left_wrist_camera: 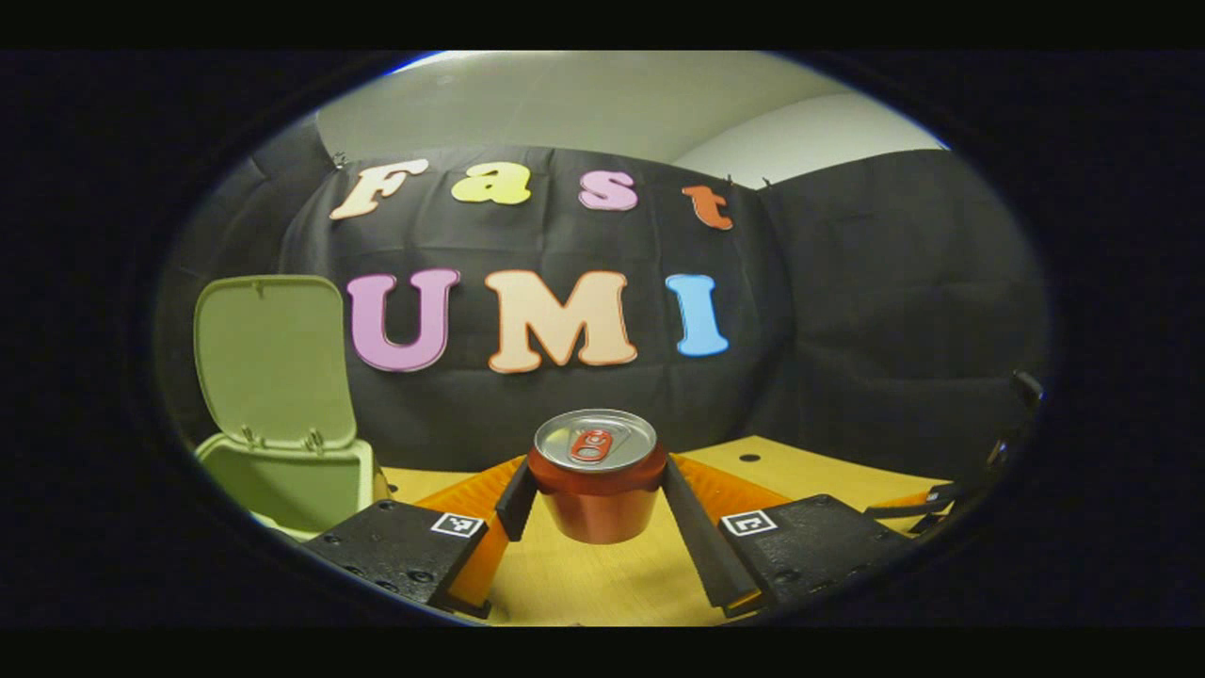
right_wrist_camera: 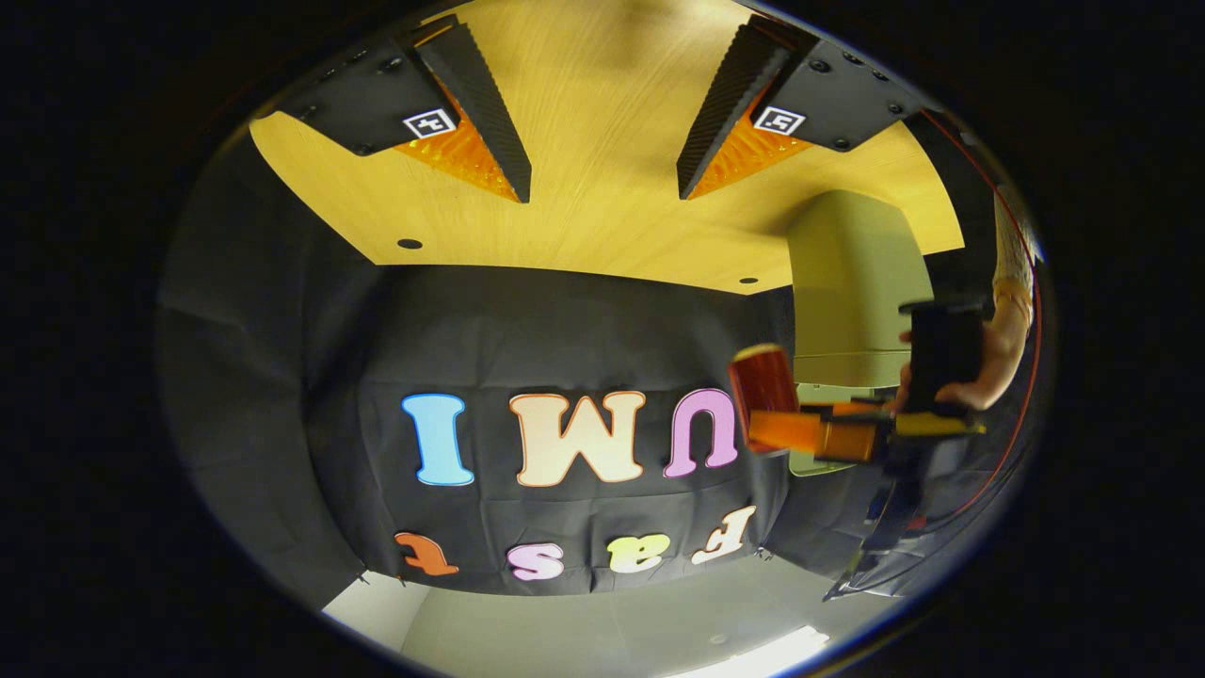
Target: Press the lid of the desktop garbage bin to open it, pick up the crumpled paper on the desktop and throw it into the bin, then pick up the pop can on the desktop and drop it into the bin, and finally close the garbage bin lid.
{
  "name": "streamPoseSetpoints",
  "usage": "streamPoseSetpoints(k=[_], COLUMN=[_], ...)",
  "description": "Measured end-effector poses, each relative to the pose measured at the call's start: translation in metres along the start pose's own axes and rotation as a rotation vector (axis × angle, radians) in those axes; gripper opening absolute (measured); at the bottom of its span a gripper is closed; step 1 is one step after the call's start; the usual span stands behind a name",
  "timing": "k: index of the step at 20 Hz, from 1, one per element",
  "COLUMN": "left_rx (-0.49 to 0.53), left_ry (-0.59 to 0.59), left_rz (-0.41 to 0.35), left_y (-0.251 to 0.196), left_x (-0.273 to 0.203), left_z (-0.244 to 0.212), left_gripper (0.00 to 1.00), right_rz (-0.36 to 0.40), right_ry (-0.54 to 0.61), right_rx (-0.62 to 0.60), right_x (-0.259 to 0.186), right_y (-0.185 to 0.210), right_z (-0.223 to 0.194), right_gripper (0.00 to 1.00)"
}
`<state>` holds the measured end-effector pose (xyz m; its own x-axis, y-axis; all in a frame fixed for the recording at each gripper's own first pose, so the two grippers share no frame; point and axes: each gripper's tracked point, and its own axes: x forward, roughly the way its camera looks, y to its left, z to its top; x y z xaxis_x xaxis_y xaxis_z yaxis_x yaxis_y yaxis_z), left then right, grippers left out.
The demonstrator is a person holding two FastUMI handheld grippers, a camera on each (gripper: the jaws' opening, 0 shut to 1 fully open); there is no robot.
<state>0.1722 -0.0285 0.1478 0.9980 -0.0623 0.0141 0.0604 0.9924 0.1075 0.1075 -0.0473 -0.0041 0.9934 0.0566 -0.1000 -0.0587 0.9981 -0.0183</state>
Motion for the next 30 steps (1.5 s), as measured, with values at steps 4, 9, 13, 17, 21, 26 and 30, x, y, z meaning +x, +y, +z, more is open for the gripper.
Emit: streamPoseSetpoints(k=[4,9,13,17,21,26,30], left_rx=[0.053,0.105,0.106,0.089,0.084,0.114,0.103], left_ry=[-0.075,-0.055,-0.002,0.107,0.152,0.098,0.051], left_rz=[0.093,0.274,0.365,0.374,0.387,0.39,0.374], left_y=[0.05,0.132,0.177,0.191,0.199,0.197,0.196], left_x=[-0.014,-0.045,-0.07,-0.081,-0.087,-0.086,-0.076], left_z=[0.057,0.065,0.05,0.016,0.003,0.037,0.079], left_gripper=[0.75,0.76,0.76,0.76,0.76,0.83,0.83], right_rz=[0.007,0.035,0.017,0.028,0.031,0.023,0.027], right_ry=[0.013,0.055,0.061,0.061,0.057,0.05,0.06], right_rx=[0.008,0.034,0.034,0.041,0.045,0.053,0.057], right_x=[0.012,0.014,0.014,0.013,0.016,0.013,0.014], right_y=[0.002,0.003,-0.004,-0.002,0.0,-0.002,0.001], right_z=[0.0,-0.01,-0.011,-0.011,-0.012,-0.012,-0.012], right_gripper=[0.98,0.98,0.98,0.98,0.98,0.98,0.98])
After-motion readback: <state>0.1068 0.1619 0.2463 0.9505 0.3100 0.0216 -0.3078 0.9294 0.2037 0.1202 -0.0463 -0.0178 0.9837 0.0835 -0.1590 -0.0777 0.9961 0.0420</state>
